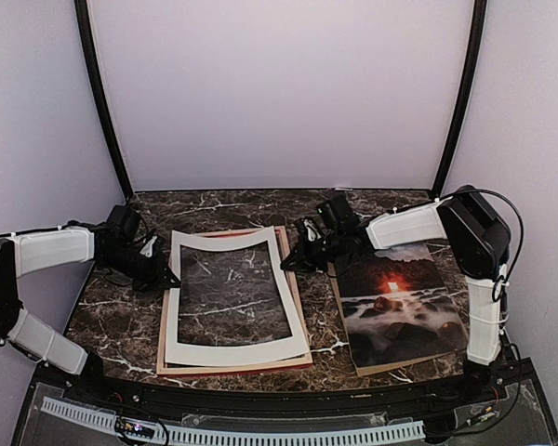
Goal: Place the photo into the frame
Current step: Place the mat board on the glass panel.
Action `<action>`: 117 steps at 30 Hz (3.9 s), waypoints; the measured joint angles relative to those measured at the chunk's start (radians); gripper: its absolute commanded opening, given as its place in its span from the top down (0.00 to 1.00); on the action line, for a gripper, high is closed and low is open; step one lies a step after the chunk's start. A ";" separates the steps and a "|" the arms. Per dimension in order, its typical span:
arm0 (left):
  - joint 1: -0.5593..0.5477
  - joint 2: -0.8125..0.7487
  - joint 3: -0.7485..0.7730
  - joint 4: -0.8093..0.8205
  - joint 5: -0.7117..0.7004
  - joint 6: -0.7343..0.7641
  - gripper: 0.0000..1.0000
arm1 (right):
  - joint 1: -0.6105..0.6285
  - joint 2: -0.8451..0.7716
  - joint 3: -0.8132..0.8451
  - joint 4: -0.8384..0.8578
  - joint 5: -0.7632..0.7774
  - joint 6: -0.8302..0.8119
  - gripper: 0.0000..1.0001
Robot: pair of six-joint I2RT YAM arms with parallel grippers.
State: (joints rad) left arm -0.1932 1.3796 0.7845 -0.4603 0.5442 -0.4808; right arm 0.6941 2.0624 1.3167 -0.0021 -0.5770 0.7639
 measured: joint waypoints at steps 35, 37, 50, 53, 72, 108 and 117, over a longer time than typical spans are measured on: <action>0.002 0.117 0.016 0.043 -0.042 0.056 0.86 | 0.002 0.009 0.033 -0.138 0.100 -0.071 1.00; 0.002 0.117 0.019 0.043 -0.047 0.059 0.86 | 0.005 0.009 0.033 -0.138 0.101 -0.071 1.00; 0.002 0.121 0.019 0.042 -0.082 0.071 0.81 | 0.016 0.009 0.033 -0.138 0.107 -0.071 1.00; 0.002 0.121 0.019 0.042 -0.090 0.074 0.79 | 0.018 0.009 0.033 -0.138 0.107 -0.071 1.00; 0.006 0.132 0.047 0.038 -0.121 0.085 0.75 | 0.027 0.009 0.034 -0.143 0.112 -0.071 1.00; 0.006 0.134 0.047 0.037 -0.143 0.101 0.59 | 0.032 0.008 0.098 -0.272 0.197 -0.120 0.72; 0.006 0.126 0.049 0.004 -0.182 0.115 0.53 | 0.032 0.002 0.099 -0.283 0.217 -0.127 0.70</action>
State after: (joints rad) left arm -0.1871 1.5051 0.8333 -0.4564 0.3618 -0.3656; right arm 0.7265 2.0644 1.4155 -0.2852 -0.3599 0.6365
